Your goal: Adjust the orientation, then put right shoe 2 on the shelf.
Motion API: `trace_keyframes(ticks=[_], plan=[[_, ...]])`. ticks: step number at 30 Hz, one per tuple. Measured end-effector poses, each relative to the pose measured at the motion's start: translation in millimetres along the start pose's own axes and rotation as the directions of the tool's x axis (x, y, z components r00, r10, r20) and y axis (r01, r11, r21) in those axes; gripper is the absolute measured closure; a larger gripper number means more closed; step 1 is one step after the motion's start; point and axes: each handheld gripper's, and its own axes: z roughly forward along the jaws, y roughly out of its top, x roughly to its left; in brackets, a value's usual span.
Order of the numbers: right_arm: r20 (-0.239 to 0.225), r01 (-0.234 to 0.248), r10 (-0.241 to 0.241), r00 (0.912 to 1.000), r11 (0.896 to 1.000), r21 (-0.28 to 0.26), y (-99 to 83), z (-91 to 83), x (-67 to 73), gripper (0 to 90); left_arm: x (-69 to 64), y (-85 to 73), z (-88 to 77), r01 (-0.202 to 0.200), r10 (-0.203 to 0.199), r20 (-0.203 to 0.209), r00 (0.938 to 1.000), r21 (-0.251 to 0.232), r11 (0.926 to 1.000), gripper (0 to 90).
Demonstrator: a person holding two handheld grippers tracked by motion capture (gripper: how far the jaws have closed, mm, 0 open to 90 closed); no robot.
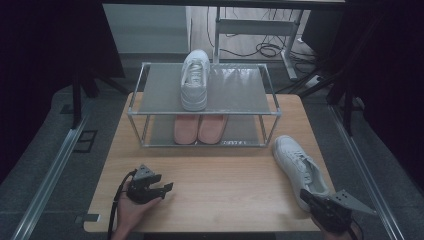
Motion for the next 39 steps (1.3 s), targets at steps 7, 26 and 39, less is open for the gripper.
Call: trace_keyframes(ticks=[7,26,39], plan=[[-0.026,0.011,-0.012,0.9996,1.000,-0.025,12.6,1.5,-2.2,89.1,0.6,0.3,-0.1,0.002,-0.002,0.000,1.0000,-0.003,1.0000,40.7],[-0.017,0.026,-0.028,0.9995,0.997,-0.071,63.4,8.5,-38.4,85.2,3.3,1.8,-3.9,0.014,-0.014,0.004,0.9999,-0.017,0.9998,40.7],[-0.018,0.016,-0.017,0.9997,0.999,-0.034,68.7,27.7,-63.7,77.3,1.8,2.6,-4.9,0.016,-0.016,0.006,0.9999,-0.019,0.9997,40.7]])
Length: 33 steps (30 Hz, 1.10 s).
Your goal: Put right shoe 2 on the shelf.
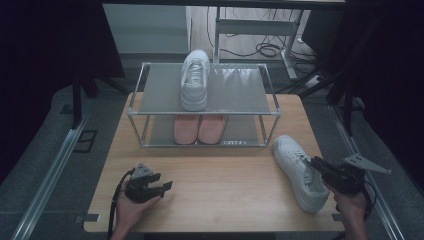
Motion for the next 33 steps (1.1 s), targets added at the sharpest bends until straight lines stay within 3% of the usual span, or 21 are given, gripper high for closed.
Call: trace_keyframes(ticks=[12,22,27,33], plan=[[0.011,-0.027,0.027,0.9996,0.999,0.027,-10.4,12.7,-18.9,66.9,0.3,-0.2,0.9,0.002,-0.002,0.000,1.0000,0.003,1.0000,40.6],[0.039,-0.029,0.027,0.9989,0.998,0.054,-19.6,14.7,-21.6,62.6,-0.1,-0.1,1.6,-0.003,0.003,0.001,1.0000,0.003,1.0000,40.5],[0.066,-0.009,0.004,0.9978,0.997,0.083,-20.0,17.3,-22.5,62.0,-0.2,-0.2,1.3,-0.003,0.003,0.001,1.0000,0.002,1.0000,40.4],[0.075,-0.014,0.006,0.9971,0.994,0.108,-25.2,26.7,-26.1,60.5,-0.2,-0.5,1.6,0.000,0.000,0.000,1.0000,0.003,1.0000,40.4]])
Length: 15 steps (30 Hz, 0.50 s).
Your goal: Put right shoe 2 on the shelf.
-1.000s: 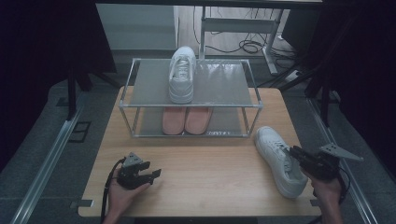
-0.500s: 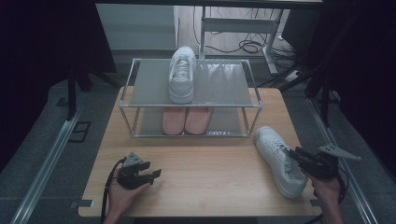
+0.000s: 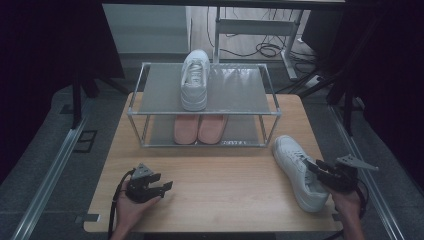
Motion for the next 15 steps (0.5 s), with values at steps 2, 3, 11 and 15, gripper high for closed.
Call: trace_keyframes(ticks=[2,3,11,15], plan=[[0.006,0.010,-0.010,0.9999,1.000,0.007,0.5,2.2,0.2,60.4,-0.2,0.0,0.0,-0.001,0.001,-0.001,1.0000,0.001,1.0000,40.4],[0.009,0.016,-0.017,0.9998,1.000,0.011,0.8,2.9,0.5,60.5,-0.2,-0.1,0.1,-0.001,0.001,-0.001,1.0000,0.001,1.0000,40.4],[0.061,0.060,-0.062,0.9962,0.998,0.034,2.1,5.2,6.0,65.7,-0.6,0.1,-0.3,-0.003,0.003,0.000,1.0000,-0.001,1.0000,40.4],[0.074,0.055,-0.058,0.9956,0.998,0.041,2.4,5.6,6.3,66.7,-0.7,0.2,-0.4,-0.004,0.004,-0.001,1.0000,0.001,1.0000,40.4]])
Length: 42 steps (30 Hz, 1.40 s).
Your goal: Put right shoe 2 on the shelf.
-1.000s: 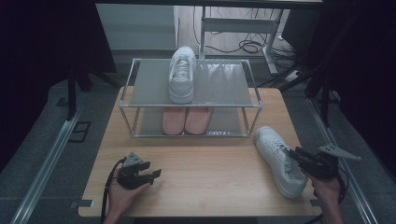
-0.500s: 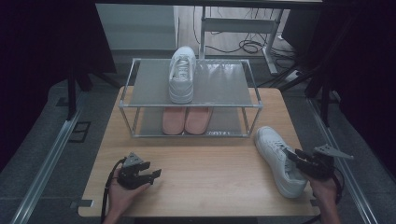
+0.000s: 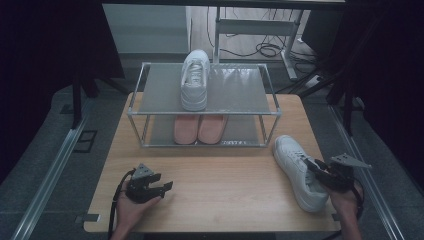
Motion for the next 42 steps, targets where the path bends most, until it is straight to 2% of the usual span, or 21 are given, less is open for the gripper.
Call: trace_keyframes(ticks=[7,12,15,21,26,27,29,31,34,38,39,42], plan=[[0.000,0.008,-0.008,1.0000,1.000,0.008,0.9,-0.1,2.1,63.6,1.0,0.0,-1.0,0.003,-0.003,0.000,1.0000,-0.004,1.0000,40.3],[-0.001,-0.013,0.013,0.9999,1.000,0.025,-1.7,-0.9,1.2,59.1,1.2,-0.2,-0.5,0.003,-0.003,-0.001,1.0000,-0.002,1.0000,40.3],[0.002,-0.018,0.018,0.9998,1.000,0.024,-3.5,0.0,0.8,59.3,1.0,-0.1,-0.4,0.003,-0.003,0.001,1.0000,-0.001,1.0000,40.3],[0.037,-0.010,0.009,0.9993,0.999,0.043,-2.8,4.0,0.9,72.6,1.3,0.4,-1.8,0.004,-0.004,-0.001,1.0000,-0.006,1.0000,40.3],[0.025,-0.063,0.063,0.9977,0.998,0.008,-4.8,2.8,-3.0,79.5,0.9,0.0,-0.2,0.002,-0.002,0.000,1.0000,0.000,1.0000,40.3],[0.025,-0.063,0.063,0.9977,0.998,0.008,-4.8,2.8,-3.0,79.5,0.9,0.0,-0.2,0.002,-0.002,0.000,1.0000,0.000,1.0000,40.3],[0.009,-0.103,0.103,0.9946,0.995,-0.017,-7.6,2.1,-5.8,81.1,1.2,0.1,-0.5,0.003,-0.003,-0.002,1.0000,-0.001,1.0000,40.3],[0.005,-0.114,0.114,0.9934,0.993,-0.020,-8.2,1.7,-6.3,81.3,1.1,0.0,-0.9,0.008,-0.008,-0.003,1.0000,-0.004,1.0000,40.3],[-0.024,-0.160,0.159,0.9870,0.985,-0.058,-11.4,0.6,-8.0,81.9,1.4,0.1,-1.1,0.008,-0.008,-0.003,1.0000,-0.004,1.0000,40.3],[-0.047,-0.185,0.182,0.9822,0.979,-0.088,-13.0,-4.3,-7.4,82.0,2.1,0.1,-1.0,0.008,-0.008,-0.004,1.0000,-0.003,1.0000,40.3],[-0.062,-0.203,0.197,0.9785,0.973,-0.113,-13.4,-8.9,-6.6,82.1,2.4,0.2,-0.6,0.005,-0.005,-0.004,1.0000,-0.002,1.0000,40.3],[-0.081,-0.218,0.208,0.9746,0.967,-0.131,-13.3,-13.4,-5.2,82.0,2.1,0.2,-0.7,0.005,-0.005,-0.002,1.0000,-0.002,1.0000,40.3]])
